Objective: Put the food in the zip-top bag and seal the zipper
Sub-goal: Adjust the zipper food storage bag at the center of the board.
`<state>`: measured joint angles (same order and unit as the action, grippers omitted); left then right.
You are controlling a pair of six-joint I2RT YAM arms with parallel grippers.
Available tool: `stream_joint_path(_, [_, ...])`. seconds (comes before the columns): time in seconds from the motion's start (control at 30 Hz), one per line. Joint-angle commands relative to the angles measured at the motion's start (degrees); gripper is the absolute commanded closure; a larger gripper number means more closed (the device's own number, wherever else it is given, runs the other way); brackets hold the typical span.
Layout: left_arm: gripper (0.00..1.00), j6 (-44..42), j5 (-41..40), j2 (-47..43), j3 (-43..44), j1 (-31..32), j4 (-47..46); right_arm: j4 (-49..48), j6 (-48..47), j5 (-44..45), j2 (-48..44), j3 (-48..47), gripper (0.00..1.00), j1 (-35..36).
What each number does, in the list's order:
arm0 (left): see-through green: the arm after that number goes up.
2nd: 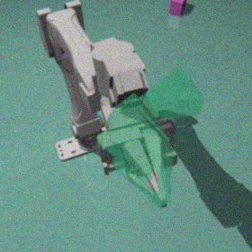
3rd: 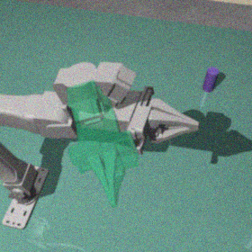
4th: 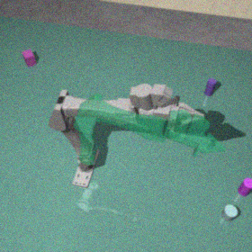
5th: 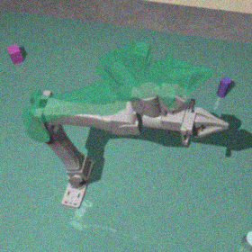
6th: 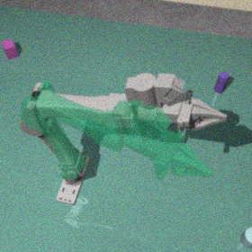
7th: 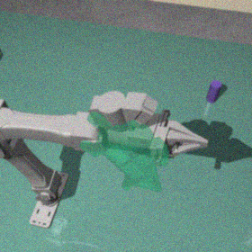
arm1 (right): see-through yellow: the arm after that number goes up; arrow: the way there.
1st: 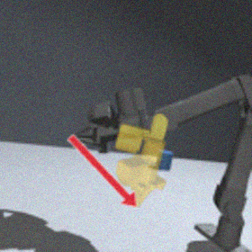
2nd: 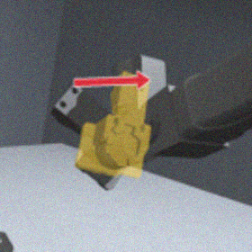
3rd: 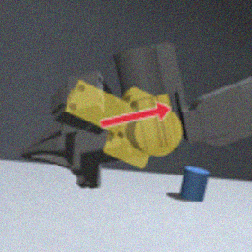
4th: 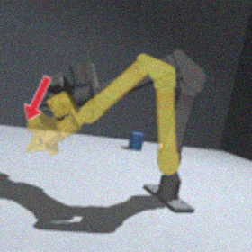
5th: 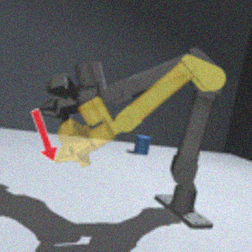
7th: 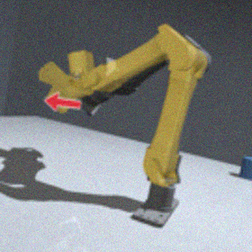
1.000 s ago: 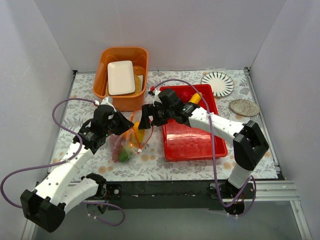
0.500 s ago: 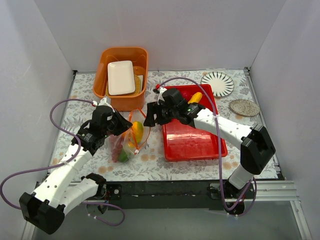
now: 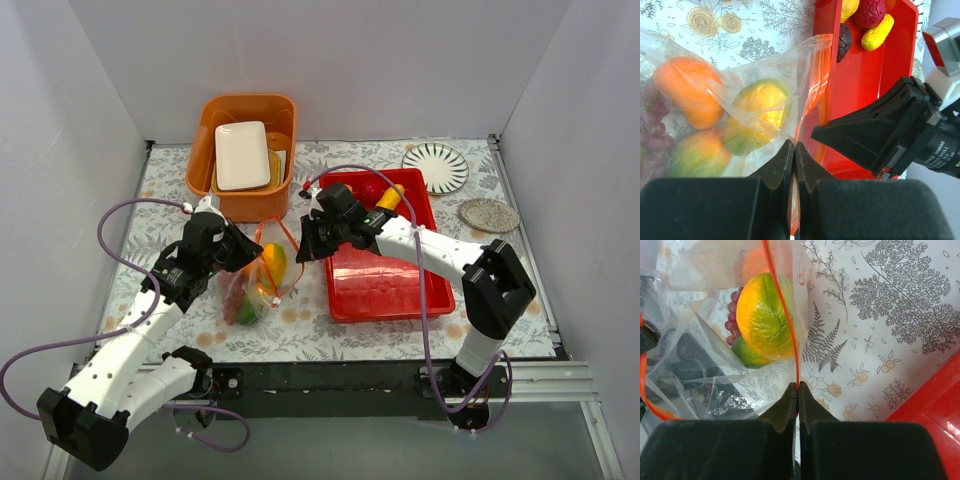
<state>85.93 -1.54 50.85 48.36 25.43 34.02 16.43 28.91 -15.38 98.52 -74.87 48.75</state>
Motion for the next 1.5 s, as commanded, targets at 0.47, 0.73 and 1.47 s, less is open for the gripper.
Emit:
stream_joint_path(0.47, [1.00, 2.9, -33.0, 2.8, 19.5, -0.2, 25.2, 1.7, -3.0, -12.2, 1.4, -22.8, 0.90, 3.6])
stream_joint_path(0.73, [0.98, 3.6, -34.1, 2.6, 17.0, -0.2, 26.3, -2.1, -0.7, -11.0, 4.3, -20.5, 0.91, 6.4])
stream_joint_path(1.47, [0.98, -11.4, -19.9, 3.0, 17.7, -0.2, 13.9, -4.1, 1.2, -4.5, 5.7, -7.5, 0.87, 5.7])
